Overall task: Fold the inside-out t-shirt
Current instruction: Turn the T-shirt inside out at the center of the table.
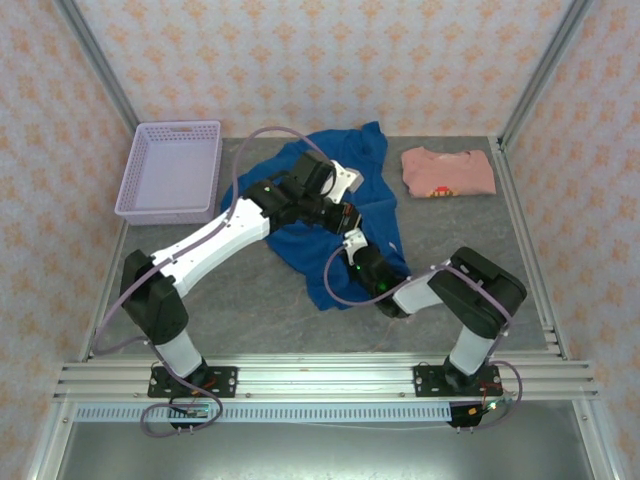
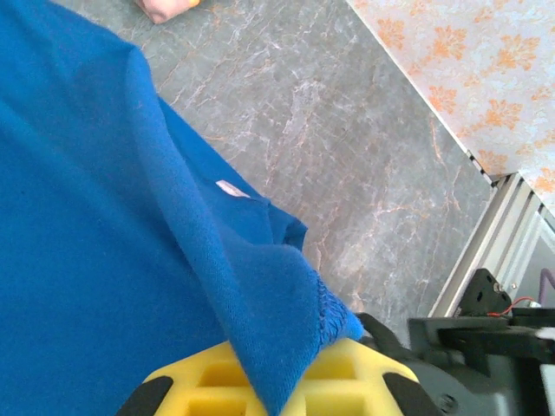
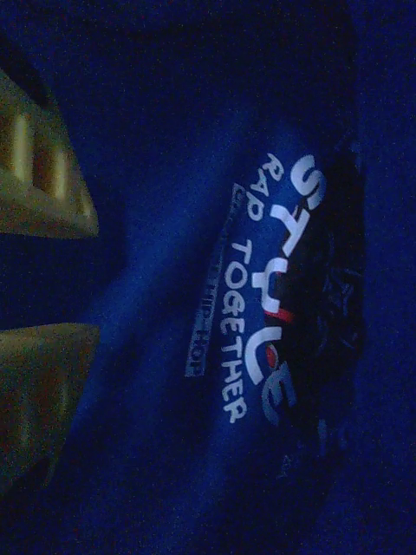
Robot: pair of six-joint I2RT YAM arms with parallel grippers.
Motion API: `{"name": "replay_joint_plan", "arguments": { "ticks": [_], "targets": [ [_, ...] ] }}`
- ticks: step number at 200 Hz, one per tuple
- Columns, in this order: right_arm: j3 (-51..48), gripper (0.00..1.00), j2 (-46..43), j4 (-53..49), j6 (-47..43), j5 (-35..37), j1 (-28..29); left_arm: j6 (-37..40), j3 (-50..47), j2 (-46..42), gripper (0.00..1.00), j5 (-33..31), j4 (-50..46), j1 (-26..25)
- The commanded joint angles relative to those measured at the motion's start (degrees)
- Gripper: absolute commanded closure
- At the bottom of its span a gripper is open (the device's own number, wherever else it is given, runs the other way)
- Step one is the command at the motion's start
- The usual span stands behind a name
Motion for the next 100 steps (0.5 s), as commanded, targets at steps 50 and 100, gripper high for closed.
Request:
{"name": "replay_joint_plan", "arguments": {
  "ticks": [50, 100],
  "targets": [
    [6.41, 0.70, 3.63, -0.81, 2.53, -3.14, -3.86, 5.03, -1.01, -9.24, 1.00, -0.80, -5.32, 1.17],
    [11.50, 0.70, 6.23, -4.46, 4.55, -5.60, -4.63, 7.16, -1.78, -11.25, 1.00, 1.17, -5.03, 1.14]
  ]
}}
